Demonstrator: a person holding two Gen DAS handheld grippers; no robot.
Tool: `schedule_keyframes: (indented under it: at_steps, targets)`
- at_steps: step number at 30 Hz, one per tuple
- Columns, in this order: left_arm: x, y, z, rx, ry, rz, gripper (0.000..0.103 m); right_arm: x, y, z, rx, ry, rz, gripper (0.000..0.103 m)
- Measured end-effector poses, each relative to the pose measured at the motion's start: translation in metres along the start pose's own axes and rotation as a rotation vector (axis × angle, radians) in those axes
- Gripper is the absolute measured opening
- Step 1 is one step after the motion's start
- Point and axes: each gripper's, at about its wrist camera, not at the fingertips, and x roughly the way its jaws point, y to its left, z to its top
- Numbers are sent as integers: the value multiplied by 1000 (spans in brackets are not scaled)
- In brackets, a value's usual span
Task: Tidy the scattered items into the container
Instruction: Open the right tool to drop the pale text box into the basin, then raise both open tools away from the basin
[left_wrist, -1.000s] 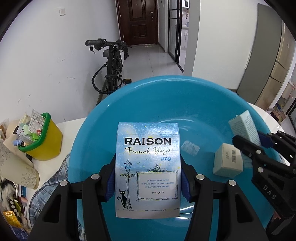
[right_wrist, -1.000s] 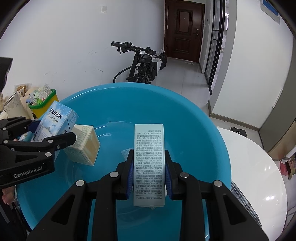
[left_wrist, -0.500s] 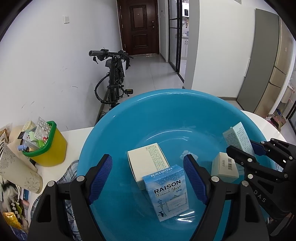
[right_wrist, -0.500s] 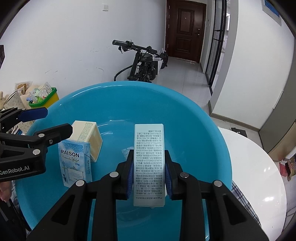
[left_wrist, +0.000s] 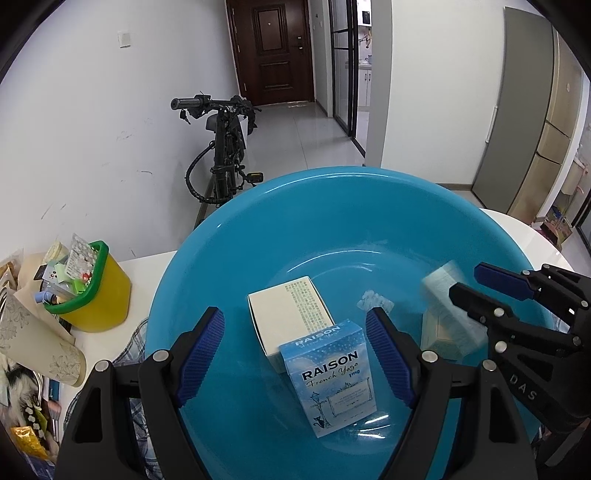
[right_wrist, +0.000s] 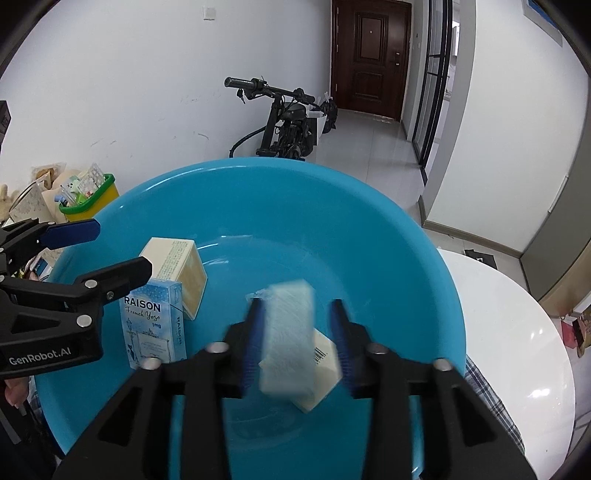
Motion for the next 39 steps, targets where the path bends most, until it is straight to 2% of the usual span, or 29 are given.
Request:
schedule_keyframes:
  at_steps: [4,9,15,20,23,26,29,31,34,37,39]
  targets:
    - [-1,0,0,-4,-2,4,81,-2,1,1,6,-24,-8,62]
    - [-4,1,1,-11,-13,4,81,-5,0,3,22,-53,-27,75]
    - [-20,5,5,-43,-89,-3,81,-22,-7,8,58,-144,-55,79]
    - [-45,8,6,-64,-213,19,82,-48,-14,10,94,-265,-67,88]
    - [-66,7,5,-43,-334,15,90,-63,-15,10,110,-342,-78,97]
    - [-88,2,2,-14,-456,58,91,-79,-16,10,115,-416,-86,97]
    - [-105,-3,0,6,-535,78,92,-96,-14,10,95,-508,-113,103]
    - [-115,-4,-2,8,-581,74,101,-110,-10,9,65,-581,-140,102]
    - [-130,-5,-6,5,-666,81,103,-130,-3,5,-2,-667,-197,102]
    - [-143,-4,-11,-4,-722,115,103,-145,1,4,-21,-712,-238,103]
    - [-149,-3,-11,-11,-736,110,103,-152,-1,6,-7,-716,-223,103]
